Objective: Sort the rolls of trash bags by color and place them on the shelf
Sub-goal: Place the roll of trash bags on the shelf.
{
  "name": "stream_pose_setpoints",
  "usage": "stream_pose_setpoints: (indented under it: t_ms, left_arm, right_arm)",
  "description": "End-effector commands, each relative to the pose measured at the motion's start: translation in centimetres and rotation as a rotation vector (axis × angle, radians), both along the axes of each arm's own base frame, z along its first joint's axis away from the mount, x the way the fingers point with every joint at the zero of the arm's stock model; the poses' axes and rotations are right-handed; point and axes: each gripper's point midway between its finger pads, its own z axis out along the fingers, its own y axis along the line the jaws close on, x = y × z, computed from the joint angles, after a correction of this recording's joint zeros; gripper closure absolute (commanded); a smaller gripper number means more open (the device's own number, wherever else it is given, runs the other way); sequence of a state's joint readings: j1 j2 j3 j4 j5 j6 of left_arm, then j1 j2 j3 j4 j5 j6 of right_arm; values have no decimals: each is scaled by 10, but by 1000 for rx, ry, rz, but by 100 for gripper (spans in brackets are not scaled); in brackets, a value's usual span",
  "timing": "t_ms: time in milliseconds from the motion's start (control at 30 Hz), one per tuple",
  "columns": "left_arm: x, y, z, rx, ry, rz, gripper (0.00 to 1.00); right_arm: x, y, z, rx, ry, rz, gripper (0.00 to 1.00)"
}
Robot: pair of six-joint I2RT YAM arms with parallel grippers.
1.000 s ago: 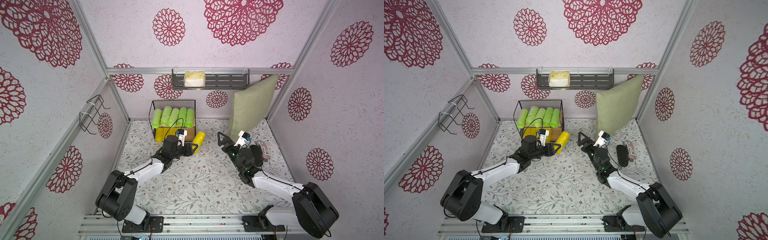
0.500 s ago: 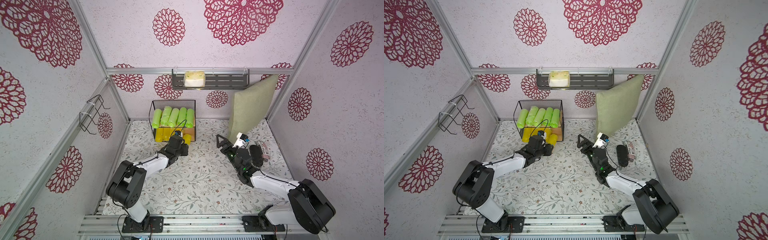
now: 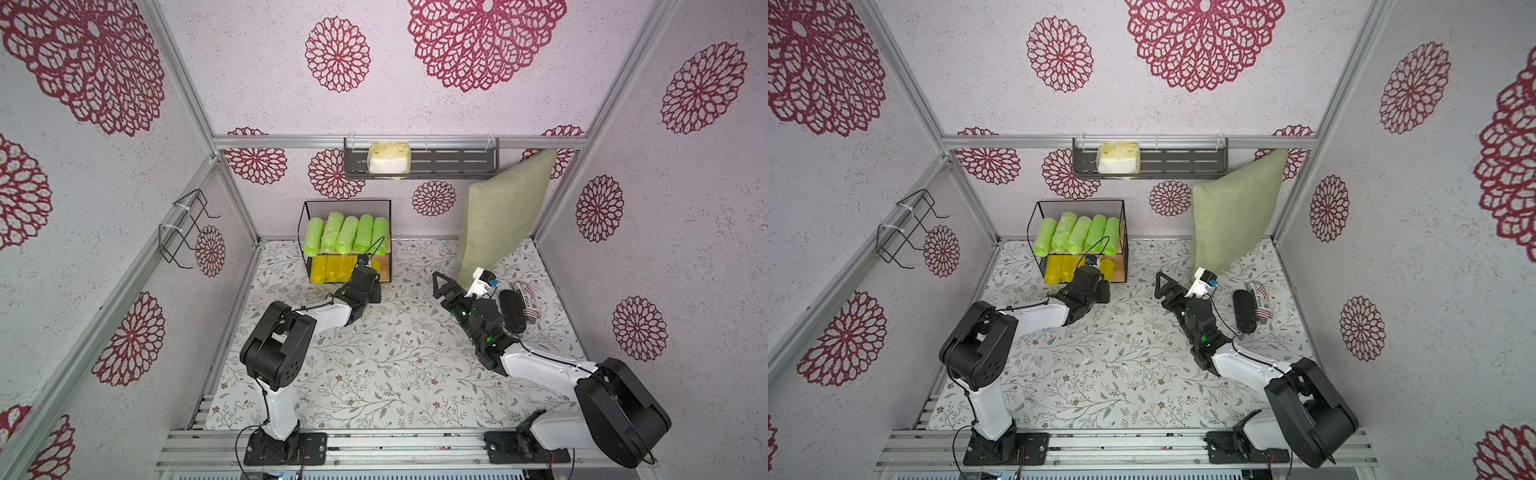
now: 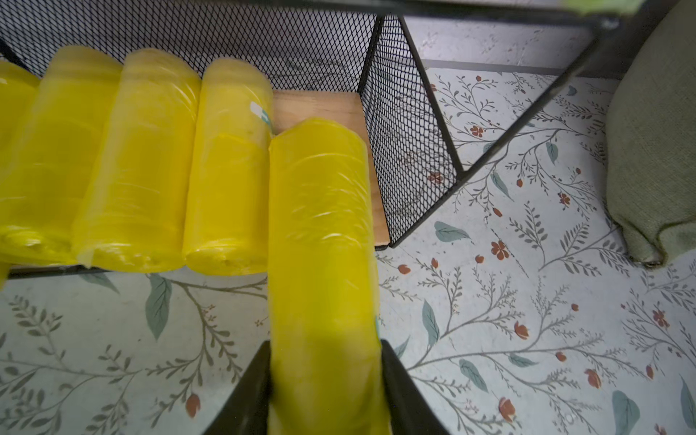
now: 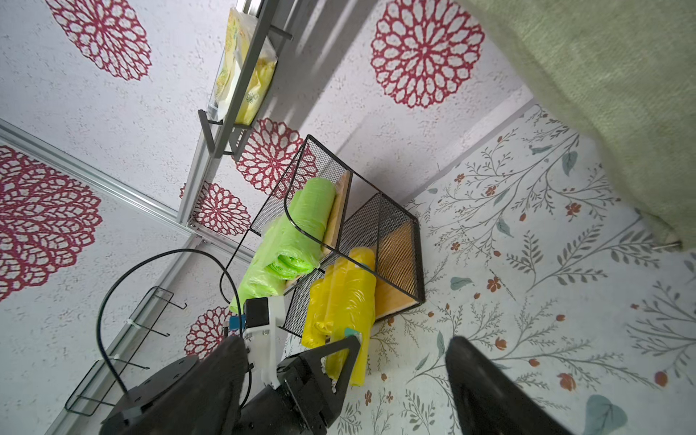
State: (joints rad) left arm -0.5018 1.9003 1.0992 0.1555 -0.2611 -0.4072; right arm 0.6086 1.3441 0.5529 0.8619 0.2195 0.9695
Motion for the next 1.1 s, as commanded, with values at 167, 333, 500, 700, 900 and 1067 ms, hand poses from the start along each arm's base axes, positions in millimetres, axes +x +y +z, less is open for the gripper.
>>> stream_pose_setpoints:
  t_ms: [167,333,500,700,900,1067]
  left_arm:
    - [30,-9,5,20,-76,35,67]
    - [39,-11,-4,30,-66,43,64]
    - [44,-12,-12,48,-63,52,62]
    - [49,-9,-15,61,-59,67,60]
    - [51,-7,-21,59,-43,78,54]
    - [53,-5,-30,61,-17,92,49]
  right_arm:
    - [-3,-1,15,30,-38,6,12]
    - [-2,-1,15,30,-38,7,12]
    - [-2,-1,14,29,-36,9,12]
    - [-2,1,12,30,-31,14,12]
    - [-3,1,12,24,-29,16,13]
    - [-3,0,12,24,-29,16,12]
